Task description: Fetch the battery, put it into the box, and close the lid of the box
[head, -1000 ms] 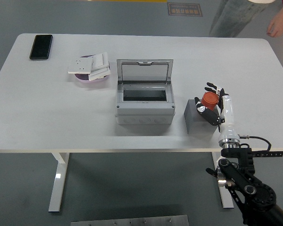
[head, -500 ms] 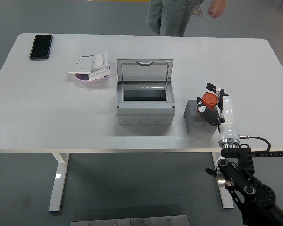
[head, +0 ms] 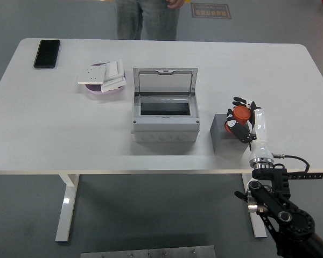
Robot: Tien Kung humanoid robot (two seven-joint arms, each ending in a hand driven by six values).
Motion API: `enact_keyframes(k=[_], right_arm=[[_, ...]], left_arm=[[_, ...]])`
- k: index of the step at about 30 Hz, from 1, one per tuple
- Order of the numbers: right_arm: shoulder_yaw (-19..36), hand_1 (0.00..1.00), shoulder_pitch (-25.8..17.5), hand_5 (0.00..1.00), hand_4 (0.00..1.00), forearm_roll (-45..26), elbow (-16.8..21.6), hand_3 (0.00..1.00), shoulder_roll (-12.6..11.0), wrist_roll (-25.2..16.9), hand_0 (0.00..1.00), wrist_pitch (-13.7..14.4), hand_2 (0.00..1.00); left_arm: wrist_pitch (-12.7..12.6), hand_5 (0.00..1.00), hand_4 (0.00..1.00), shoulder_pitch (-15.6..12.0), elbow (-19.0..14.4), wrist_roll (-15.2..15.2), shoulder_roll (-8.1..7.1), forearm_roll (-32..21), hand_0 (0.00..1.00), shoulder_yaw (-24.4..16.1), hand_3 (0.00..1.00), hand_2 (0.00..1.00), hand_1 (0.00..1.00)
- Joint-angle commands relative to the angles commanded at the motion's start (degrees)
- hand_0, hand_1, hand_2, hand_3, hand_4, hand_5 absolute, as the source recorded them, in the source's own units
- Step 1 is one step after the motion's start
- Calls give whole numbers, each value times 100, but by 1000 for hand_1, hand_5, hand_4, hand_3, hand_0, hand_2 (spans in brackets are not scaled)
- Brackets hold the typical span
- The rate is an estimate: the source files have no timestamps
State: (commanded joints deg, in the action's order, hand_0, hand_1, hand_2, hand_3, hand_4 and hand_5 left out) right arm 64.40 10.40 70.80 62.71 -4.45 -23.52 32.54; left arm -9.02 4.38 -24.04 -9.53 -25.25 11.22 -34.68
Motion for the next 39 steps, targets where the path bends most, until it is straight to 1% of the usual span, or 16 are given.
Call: enact_keyframes(k=[1, 5, 6, 11, 12, 18, 19, 29, 39], right_arm=[[0, 455, 0, 2, 502, -8, -2, 515, 0, -2, 554, 0, 451], [-11, 455, 4, 2, 502, -6, 3, 515, -1, 6, 554, 4, 451], [-13, 423, 6, 2, 482, -2, 4, 413, -1, 12, 557, 3, 421], [-20, 423, 9, 2, 482, -4, 9, 413, -1, 28, 557, -2, 421], [-20, 369, 9, 2, 476, -6, 11, 403, -2, 29, 492, -4, 413], [-25, 369, 14, 2, 476, 5, 20, 403, 1, 46, 492, -2, 413], [-25, 328, 15, 2, 480, 4, 21, 415, 1, 45, 465, 1, 406], [-17, 336, 44, 2, 471, 9, 41, 408, -1, 75, 467, 4, 407], [-20, 345, 102, 2, 452, 43, 93, 399, -52, 147, 468, -7, 409]], left_arm=[[0, 214, 724, 0, 0, 0, 0, 1, 588, -1, 599, 650, 753], [-1, 214, 724, 3, 0, 1, 0, 6, 588, -4, 599, 650, 753], [-2, 215, 725, 4, -1, 4, 0, 4, 588, -3, 600, 664, 754], [-7, 215, 725, 4, -4, 10, 1, 11, 588, -5, 600, 664, 754], [-9, 216, 727, 5, -4, 14, 1, 9, 588, -4, 601, 676, 754], [-24, 216, 727, 9, -4, 32, -4, 23, 588, -14, 601, 676, 754], [-27, 216, 727, 8, -4, 36, -5, 24, 586, -15, 601, 676, 754], [-48, 219, 730, 12, -5, 62, -2, 32, 586, -16, 602, 679, 755], [-59, 221, 734, 0, -10, 68, -2, 49, 587, -25, 602, 690, 756]])
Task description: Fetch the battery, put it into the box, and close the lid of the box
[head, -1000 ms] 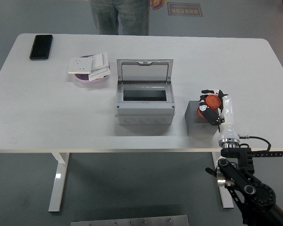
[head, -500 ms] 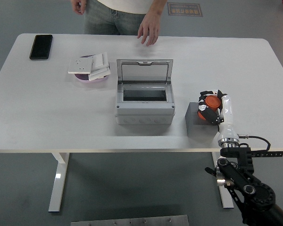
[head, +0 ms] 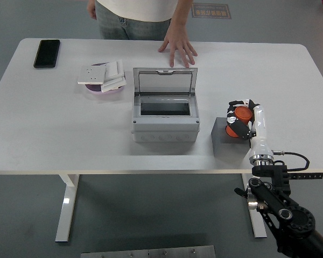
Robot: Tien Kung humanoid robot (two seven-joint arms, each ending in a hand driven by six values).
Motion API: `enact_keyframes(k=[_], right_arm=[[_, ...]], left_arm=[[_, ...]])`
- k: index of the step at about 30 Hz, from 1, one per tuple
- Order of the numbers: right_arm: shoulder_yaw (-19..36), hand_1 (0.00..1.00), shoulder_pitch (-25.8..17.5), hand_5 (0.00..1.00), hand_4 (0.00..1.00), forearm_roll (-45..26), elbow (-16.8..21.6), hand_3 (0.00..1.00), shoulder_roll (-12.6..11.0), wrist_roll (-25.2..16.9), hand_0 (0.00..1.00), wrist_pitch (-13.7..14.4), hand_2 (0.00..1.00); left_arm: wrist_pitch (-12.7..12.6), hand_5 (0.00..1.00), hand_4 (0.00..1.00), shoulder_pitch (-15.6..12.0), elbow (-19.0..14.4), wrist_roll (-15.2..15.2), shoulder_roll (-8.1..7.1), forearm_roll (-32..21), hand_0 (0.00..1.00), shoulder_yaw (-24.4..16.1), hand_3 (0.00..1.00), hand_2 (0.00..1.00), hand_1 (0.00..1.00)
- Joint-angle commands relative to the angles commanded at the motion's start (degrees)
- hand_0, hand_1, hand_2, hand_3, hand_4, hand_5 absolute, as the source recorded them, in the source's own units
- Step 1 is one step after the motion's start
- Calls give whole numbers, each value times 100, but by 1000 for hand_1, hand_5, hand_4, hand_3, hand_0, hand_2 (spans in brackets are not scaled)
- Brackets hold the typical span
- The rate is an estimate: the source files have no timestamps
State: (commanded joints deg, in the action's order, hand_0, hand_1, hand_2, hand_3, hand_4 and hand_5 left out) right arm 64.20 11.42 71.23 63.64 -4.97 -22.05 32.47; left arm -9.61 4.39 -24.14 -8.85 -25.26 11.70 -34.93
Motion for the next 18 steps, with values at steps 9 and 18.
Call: enact_keyframes(k=[9, 18], right_arm=[[-18, 339, 78, 2, 426, 49, 169, 370, -73, 116, 447, -11, 391], [-89, 329, 276, 2, 408, 515, 431, 346, -238, 518, 409, -27, 374]], left_arm=[[-6, 226, 737, -7, 0, 7, -5, 5, 587, -13, 601, 699, 757], [-2, 232, 745, -18, 4, 26, -14, -29, 586, 2, 604, 705, 757]])
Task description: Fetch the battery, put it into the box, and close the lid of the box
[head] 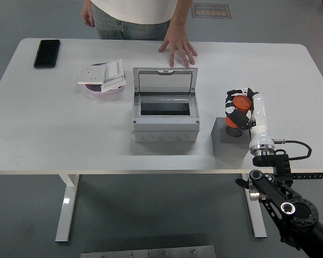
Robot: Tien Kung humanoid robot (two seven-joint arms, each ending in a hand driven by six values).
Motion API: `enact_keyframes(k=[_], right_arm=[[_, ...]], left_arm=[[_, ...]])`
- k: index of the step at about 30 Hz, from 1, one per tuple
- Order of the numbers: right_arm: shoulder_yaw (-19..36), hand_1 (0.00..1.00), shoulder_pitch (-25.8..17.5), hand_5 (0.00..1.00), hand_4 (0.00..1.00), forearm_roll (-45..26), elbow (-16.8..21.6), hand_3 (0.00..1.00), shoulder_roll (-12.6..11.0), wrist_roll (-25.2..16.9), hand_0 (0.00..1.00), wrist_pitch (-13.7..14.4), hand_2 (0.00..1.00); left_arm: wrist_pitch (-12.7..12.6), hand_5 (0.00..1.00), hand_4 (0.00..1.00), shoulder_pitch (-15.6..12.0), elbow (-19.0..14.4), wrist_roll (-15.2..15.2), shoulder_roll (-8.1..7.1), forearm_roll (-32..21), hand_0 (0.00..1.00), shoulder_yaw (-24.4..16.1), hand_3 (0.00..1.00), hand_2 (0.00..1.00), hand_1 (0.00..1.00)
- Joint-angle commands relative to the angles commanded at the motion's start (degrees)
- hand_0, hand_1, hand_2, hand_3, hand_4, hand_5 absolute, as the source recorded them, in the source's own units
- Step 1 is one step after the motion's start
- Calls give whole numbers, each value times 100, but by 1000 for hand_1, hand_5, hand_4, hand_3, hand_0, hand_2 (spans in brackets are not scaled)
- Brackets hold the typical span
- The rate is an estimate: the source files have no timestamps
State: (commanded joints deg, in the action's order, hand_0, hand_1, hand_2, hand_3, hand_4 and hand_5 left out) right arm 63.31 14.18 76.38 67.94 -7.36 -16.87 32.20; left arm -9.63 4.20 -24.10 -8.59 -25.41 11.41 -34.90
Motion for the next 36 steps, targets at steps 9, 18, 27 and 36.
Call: enact_keyframes(k=[9, 18, 27, 36], right_arm=[[-371, 313, 454, 2, 396, 1081, 396, 345, -461, 922, 379, -194, 354], [-785, 299, 953, 2, 432, 1913, 595, 347, -740, 1598, 347, -497, 333], [-1253, 298, 1443, 2, 421, 2882, 840, 336, -841, 2490, 345, -1204, 332], [-1696, 279, 1909, 2, 378, 3357, 825, 334, -726, 3074, 328, -1761, 314]], left_arm=[[4, 236, 747, -30, -1, 28, -23, -105, 586, 57, 605, 707, 757], [-5, 247, 755, -21, 0, 61, -49, -175, 586, 83, 605, 710, 757], [-7, 251, 758, -8, 2, 92, -63, -248, 586, 119, 604, 710, 757], [-11, 255, 759, 26, 6, 107, -89, -264, 586, 127, 604, 711, 757]])
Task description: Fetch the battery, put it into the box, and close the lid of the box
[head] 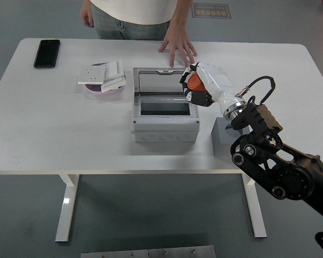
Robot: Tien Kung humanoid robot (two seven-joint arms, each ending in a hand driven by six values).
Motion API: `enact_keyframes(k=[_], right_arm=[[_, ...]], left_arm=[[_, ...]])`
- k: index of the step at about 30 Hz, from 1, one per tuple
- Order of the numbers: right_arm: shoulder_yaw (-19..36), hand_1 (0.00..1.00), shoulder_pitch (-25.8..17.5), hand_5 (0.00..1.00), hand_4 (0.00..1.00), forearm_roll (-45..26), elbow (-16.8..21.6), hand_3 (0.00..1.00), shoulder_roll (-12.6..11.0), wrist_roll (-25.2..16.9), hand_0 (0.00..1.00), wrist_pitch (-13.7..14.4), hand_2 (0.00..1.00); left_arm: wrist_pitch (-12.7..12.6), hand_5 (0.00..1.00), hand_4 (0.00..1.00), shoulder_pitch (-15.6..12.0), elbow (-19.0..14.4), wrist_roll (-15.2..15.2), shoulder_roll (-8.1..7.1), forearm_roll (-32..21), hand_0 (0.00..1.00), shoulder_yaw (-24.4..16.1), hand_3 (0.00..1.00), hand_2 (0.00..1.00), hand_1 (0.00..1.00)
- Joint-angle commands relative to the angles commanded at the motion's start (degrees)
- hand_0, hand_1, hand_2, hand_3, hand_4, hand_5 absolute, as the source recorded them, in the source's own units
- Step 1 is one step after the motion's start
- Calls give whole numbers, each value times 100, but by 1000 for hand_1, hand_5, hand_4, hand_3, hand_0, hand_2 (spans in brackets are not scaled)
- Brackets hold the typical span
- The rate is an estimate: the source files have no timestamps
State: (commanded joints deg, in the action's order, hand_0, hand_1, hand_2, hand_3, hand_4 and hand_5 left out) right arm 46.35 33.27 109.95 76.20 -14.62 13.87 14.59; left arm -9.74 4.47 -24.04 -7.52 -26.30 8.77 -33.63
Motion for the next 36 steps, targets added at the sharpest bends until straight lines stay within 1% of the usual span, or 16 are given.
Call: enact_keyframes(k=[4, 8, 13, 18, 21, 22, 28, 36], right_arm=[[-104, 272, 121, 2, 367, 38, -61, 332, 92, 162, 329, -150, 312], [-276, 272, 272, 2, 367, 18, -209, 332, 226, 291, 329, -276, 312], [-509, 270, 461, 2, 369, -62, -470, 334, 404, 298, 332, -312, 311], [-720, 270, 616, 2, 360, -104, -614, 334, 512, 297, 330, -336, 309], [-806, 270, 676, 2, 360, -119, -656, 334, 544, 297, 330, -343, 309], [-835, 269, 693, 2, 342, -125, -664, 336, 552, 296, 337, -343, 305], [-1026, 270, 806, 2, 347, -175, -762, 338, 614, 280, 344, -340, 305], [-1010, 271, 919, 2, 345, -208, -968, 338, 626, 224, 343, -305, 305]], left_arm=[[-4, 258, 762, -3, -3, -9, -8, 11, 585, -13, 605, 711, 757], [-4, 258, 762, 6, -2, -15, -12, 32, 585, -25, 605, 711, 757], [1, 259, 763, 32, 0, -30, -11, 76, 585, -45, 605, 711, 756], [-4, 262, 764, 39, -4, -56, -20, 124, 585, -76, 605, 711, 757], [-14, 262, 764, 36, -9, -79, -23, 157, 585, -106, 605, 711, 757], [-15, 265, 765, 35, -10, -84, -24, 165, 585, -112, 605, 711, 757], [-14, 267, 766, 40, -10, -96, -25, 191, 585, -127, 606, 711, 757], [-9, 271, 767, 26, -15, -114, -34, 194, 585, -124, 605, 711, 757]])
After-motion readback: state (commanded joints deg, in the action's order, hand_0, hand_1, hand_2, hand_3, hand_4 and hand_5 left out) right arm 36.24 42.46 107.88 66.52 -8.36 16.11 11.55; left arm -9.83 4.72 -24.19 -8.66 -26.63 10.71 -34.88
